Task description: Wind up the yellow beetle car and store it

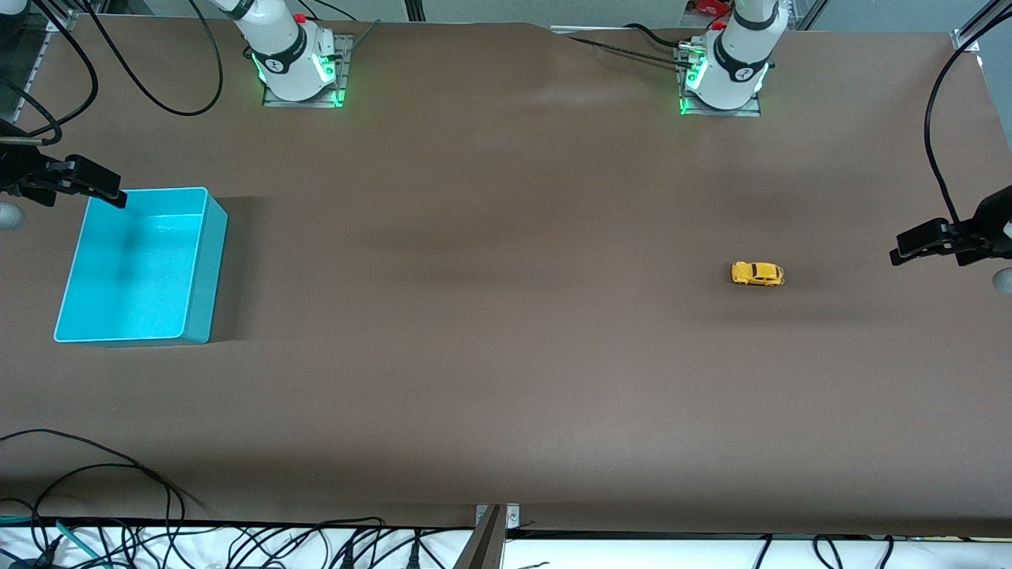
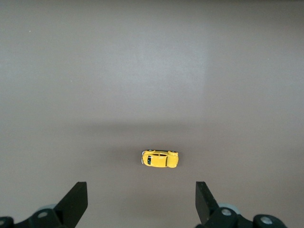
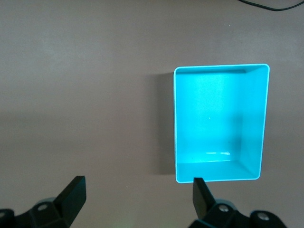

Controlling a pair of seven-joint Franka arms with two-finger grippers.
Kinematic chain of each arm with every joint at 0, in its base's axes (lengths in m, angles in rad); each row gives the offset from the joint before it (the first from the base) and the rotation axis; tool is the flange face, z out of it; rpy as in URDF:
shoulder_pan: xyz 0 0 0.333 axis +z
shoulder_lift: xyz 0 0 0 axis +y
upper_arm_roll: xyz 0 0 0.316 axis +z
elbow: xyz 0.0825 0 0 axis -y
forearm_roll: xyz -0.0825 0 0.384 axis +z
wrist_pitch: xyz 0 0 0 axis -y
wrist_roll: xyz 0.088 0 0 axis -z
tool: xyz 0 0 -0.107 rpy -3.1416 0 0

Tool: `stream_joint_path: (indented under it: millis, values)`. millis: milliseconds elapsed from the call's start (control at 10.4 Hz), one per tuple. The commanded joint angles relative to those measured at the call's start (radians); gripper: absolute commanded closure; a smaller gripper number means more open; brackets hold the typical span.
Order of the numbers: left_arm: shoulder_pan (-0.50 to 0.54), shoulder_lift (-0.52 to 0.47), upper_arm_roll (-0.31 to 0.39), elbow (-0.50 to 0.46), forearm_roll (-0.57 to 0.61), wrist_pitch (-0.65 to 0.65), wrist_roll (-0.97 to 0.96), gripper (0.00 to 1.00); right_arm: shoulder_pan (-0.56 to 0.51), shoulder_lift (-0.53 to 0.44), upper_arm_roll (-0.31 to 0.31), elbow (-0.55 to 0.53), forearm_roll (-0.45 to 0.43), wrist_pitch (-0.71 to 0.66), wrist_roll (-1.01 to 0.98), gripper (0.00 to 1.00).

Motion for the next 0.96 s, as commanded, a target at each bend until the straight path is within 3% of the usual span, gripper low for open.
stream_joint_path:
  millis: [0, 865]
  values:
    - [0.012, -0.019, 0.001, -0.020, 0.015, -0.007, -0.023, 0.00, 0.007, -0.010, -0.003, -0.004, -0.013, 0.002, 0.016, 0.00]
    - [0.012, -0.010, 0.000, -0.025, 0.013, -0.039, -0.017, 0.00, 0.007, -0.015, 0.002, 0.014, -0.006, 0.000, 0.016, 0.00]
